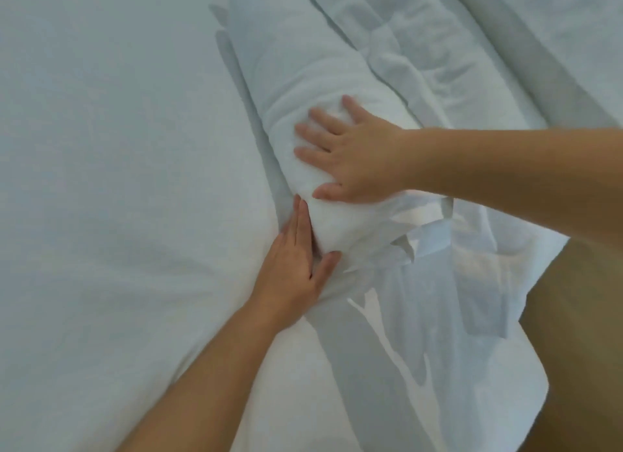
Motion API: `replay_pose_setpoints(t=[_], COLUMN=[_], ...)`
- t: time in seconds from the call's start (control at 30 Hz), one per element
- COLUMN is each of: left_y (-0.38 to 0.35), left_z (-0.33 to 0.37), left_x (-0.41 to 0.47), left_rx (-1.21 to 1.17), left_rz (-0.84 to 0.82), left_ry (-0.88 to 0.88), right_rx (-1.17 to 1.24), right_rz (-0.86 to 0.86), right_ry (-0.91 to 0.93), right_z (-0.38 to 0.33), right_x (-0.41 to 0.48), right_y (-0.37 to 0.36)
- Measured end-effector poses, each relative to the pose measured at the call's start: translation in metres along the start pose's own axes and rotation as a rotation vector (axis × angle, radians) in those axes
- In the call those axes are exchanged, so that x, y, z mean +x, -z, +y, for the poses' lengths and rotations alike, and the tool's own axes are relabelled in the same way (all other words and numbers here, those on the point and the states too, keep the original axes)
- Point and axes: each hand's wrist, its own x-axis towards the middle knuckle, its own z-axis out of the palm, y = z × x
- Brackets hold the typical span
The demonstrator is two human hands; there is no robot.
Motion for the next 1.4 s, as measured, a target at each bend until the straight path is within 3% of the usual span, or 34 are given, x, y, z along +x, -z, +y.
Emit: replay_pose_setpoints(t=[0.3, 0.4, 0.63, 0.73, 1.03, 1.27, 1.4], left_y=[-0.008, -0.008, -0.008, -0.006, 0.013, 0.062, 0.076], left_z=[-0.004, -0.002, -0.004, -0.003, 0.004, -0.059, -0.083], left_x=[0.001, 0.000, 0.001, 0.002, 0.021, 0.099, 0.125], left_rx=[0.041, 0.037, 0.035, 0.022, 0.039, 0.709, 0.913], left_rz=[0.112, 0.095, 0.087, 0.095, 0.033, 0.030, 0.082], left_ry=[0.016, 0.024, 0.044, 0.052, 0.190, 0.190, 0.213], right_rx=[-0.221, -0.180, -0.150, -0.113, -0.090, -0.063, -0.071], right_rz=[-0.009, -0.052, 0.073, 0.035, 0.035, 0.127, 0.153], right_ry=[0.027, -0.018, -0.105, -0.124, -0.155, -0.167, -0.212], right_z=[-0.011, -0.016, -0.018, -0.014, 0.000, 0.043, 0.053], right_x=[0.034, 0.043, 0.060, 0.066, 0.095, 0.149, 0.178], right_y=[0.001, 0.000, 0.001, -0.003, -0.003, 0.010, 0.012])
